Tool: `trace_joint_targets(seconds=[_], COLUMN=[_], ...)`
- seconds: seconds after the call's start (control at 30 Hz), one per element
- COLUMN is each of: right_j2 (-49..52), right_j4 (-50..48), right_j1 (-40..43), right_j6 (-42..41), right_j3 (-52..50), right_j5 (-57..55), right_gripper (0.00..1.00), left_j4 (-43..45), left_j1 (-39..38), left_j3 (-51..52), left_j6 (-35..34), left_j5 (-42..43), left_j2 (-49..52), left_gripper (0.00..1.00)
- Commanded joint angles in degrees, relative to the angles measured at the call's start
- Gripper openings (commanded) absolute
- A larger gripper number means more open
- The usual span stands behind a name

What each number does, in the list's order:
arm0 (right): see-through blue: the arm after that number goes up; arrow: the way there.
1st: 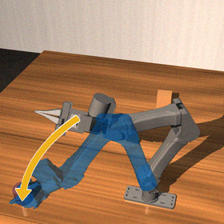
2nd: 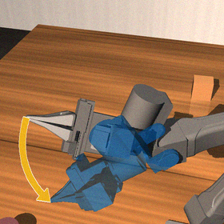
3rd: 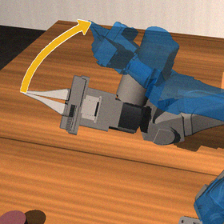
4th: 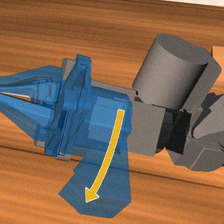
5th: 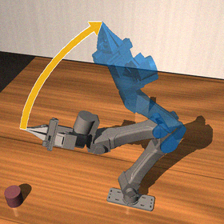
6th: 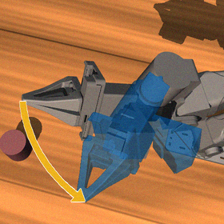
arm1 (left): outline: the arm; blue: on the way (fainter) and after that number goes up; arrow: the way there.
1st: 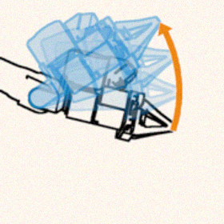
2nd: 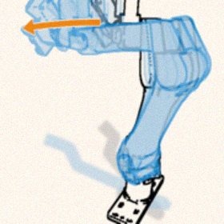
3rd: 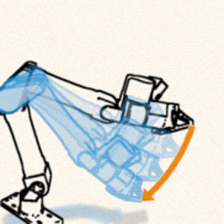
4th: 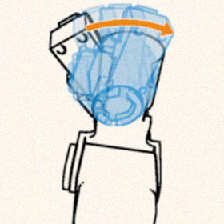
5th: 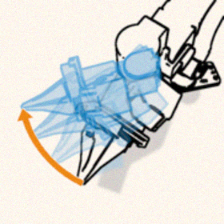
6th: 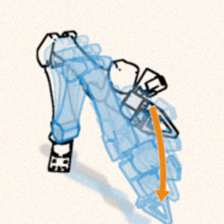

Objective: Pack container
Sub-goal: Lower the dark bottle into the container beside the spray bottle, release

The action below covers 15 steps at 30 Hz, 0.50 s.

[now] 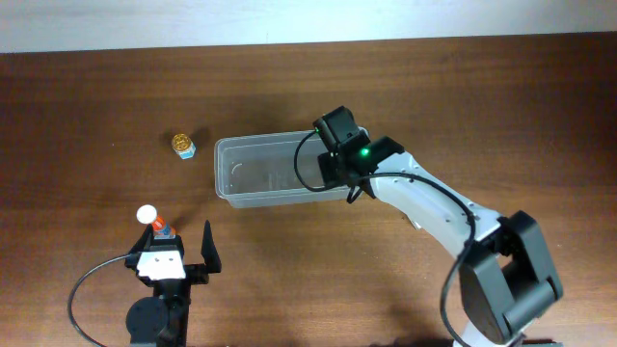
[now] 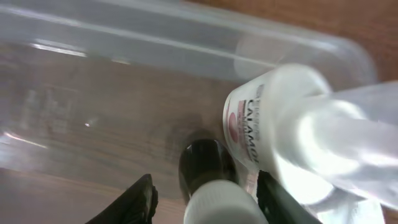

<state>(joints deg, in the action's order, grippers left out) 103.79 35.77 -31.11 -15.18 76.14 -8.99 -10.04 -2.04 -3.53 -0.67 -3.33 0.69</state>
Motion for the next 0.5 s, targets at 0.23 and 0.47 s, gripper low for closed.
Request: trace_joint_targets(seconds=[0.23, 0.47], right_j2=[-15.2, -24.8], right_j4=[1.8, 13.0], right_j1=[-0.3, 2.6], right_j6=[0.1, -0.4], right_j3=[1.3, 1.9], right_j5=[-1.4, -6.6], right_gripper=[0.49, 0.65], left_j4=[0.0, 0.0], left_j1=[0.3, 0.3], left_j3=[0.5, 0.5], left_j6=[0.2, 0.2], left_j5=[0.6, 0.6], left_j2=[-0.3, -0.3], left_gripper=[0.99, 0.99])
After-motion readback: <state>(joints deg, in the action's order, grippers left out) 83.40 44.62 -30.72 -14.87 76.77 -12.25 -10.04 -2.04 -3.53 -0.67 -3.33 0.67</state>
